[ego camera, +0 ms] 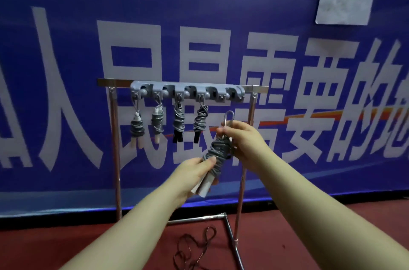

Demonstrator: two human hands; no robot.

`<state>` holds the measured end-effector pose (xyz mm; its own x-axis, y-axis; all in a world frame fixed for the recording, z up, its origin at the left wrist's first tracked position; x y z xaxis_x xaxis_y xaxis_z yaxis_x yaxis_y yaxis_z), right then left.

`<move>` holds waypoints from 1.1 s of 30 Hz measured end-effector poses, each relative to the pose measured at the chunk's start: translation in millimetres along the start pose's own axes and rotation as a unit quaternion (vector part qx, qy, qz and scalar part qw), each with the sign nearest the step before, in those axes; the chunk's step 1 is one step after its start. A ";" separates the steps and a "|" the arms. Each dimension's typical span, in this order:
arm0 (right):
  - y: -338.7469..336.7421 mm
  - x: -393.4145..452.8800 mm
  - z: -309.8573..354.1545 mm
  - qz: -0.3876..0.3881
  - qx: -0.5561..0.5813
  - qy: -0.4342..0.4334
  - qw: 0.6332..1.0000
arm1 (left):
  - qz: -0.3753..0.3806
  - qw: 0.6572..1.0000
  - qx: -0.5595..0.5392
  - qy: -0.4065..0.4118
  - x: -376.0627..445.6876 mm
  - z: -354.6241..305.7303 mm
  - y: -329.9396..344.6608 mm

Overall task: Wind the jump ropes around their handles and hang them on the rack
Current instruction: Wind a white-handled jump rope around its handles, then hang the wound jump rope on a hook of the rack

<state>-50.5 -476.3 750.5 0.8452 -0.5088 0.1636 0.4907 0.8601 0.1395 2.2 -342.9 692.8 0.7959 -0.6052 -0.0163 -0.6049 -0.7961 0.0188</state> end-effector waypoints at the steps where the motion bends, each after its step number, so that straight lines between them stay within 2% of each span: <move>1: -1.5 19.2 -4.8 -0.005 -0.014 -0.003 1.000 | -0.002 1.000 -0.012 -0.013 18.6 -0.8 0.0; 5: -4.8 96.9 -19.5 -0.044 -0.047 -0.019 0.998 | -0.015 0.999 -0.020 -0.040 88.7 -8.0 1.9; 9: -6.0 144.7 -17.2 -0.074 -0.058 -0.060 0.994 | -0.025 0.999 -0.032 -0.020 133.4 -17.0 6.9; 15: -8.8 190.5 -14.3 -0.121 -0.054 -0.082 0.988 | -0.022 1.000 0.002 -0.009 188.8 -29.8 5.3; 20: -18.2 208.2 -24.7 -0.166 -0.070 -0.073 0.981 | -0.018 0.999 0.026 -0.017 202.9 -28.2 14.9; 26: -28.2 212.9 -33.3 -0.141 -0.134 -0.052 0.980 | -0.017 0.998 0.041 -0.040 206.8 -19.9 16.0; 30: -31.2 202.3 -52.5 -0.086 -0.122 -0.050 0.987 | -0.031 0.998 0.028 -0.052 204.9 -5.0 10.4; 33: -41.0 184.4 -85.6 -0.049 -0.138 0.011 0.989 | -0.060 0.995 -0.015 -0.076 198.2 25.8 3.0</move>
<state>103.4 -602.2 691.4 0.7937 -0.5917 0.1411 0.6070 0.7857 -0.1192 157.6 -465.4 663.9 0.8479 -0.5015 -0.1718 -0.5030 -0.8634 0.0383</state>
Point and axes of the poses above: each hand's wrist, its own x-axis towards the middle knuckle, its own y-axis out of the palm, z = x × y, the point moved 1 cm from there along x, towards the middle knuckle, and after that the axes turned 5 degrees about -z, right-handed, at the moved point
